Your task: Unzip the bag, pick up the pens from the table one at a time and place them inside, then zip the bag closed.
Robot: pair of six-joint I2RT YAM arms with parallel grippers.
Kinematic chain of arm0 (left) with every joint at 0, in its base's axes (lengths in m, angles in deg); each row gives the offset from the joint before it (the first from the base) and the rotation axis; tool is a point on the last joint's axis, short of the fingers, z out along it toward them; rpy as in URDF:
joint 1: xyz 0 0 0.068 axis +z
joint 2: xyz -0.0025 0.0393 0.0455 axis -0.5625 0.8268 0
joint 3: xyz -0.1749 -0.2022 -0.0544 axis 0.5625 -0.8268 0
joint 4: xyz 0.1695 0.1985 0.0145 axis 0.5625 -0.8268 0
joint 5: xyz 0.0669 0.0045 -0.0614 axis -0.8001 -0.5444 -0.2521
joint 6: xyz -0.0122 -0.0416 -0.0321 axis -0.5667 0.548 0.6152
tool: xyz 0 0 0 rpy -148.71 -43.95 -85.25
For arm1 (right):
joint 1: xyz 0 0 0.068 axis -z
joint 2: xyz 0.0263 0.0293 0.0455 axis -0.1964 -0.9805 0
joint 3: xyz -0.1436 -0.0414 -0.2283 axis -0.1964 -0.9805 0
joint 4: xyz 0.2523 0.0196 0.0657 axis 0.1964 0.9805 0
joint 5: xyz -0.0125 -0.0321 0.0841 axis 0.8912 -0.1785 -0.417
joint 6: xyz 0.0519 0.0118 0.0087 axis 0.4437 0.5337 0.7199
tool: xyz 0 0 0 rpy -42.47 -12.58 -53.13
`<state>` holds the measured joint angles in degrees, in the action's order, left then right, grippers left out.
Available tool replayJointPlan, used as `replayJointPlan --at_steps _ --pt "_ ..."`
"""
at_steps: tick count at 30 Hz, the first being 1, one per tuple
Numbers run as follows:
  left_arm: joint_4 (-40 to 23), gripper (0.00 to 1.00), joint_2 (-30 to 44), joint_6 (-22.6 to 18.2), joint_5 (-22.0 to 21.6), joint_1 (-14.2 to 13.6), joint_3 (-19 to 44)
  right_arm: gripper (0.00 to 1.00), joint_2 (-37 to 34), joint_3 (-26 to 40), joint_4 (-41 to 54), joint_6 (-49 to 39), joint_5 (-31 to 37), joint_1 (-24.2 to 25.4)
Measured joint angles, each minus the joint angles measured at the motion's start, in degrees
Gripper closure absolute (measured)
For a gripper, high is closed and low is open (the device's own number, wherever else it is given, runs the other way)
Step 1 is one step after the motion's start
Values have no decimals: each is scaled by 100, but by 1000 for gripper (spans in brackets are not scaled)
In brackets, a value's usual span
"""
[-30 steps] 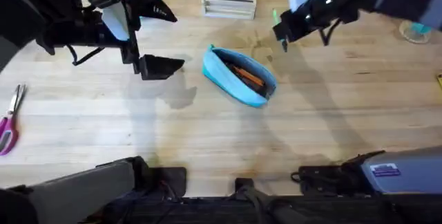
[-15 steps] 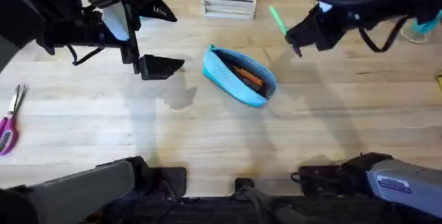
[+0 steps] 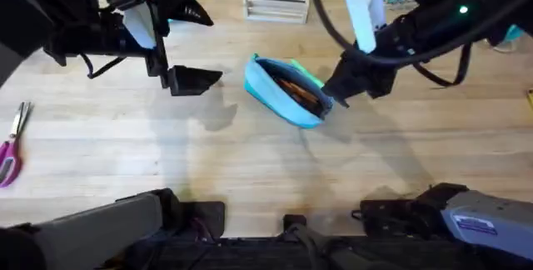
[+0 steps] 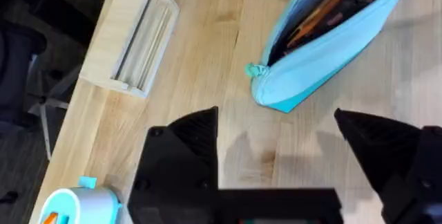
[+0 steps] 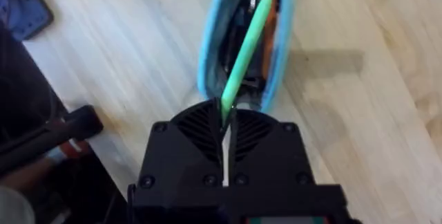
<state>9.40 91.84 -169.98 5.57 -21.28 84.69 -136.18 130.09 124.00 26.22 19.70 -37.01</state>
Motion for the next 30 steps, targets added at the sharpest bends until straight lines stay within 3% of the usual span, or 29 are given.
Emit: replayJointPlan --at_steps 9,18,28,29,30 --pt "0 7 -1 0 1 0 0 969 -743 0 -148 -107 -16 -141" --pt "0 7 -1 0 0 0 0 968 -1610 0 -1047 -109 -18 -168" --pt "0 7 -1 0 0 0 0 968 -2107 0 -1458 -111 -18 -169" --pt "0 7 -2 0 0 0 0 955 -2107 0 -1456 -107 -19 -169" --pt "0 7 -2 0 0 0 0 880 -2107 0 -1455 -102 -20 -169"
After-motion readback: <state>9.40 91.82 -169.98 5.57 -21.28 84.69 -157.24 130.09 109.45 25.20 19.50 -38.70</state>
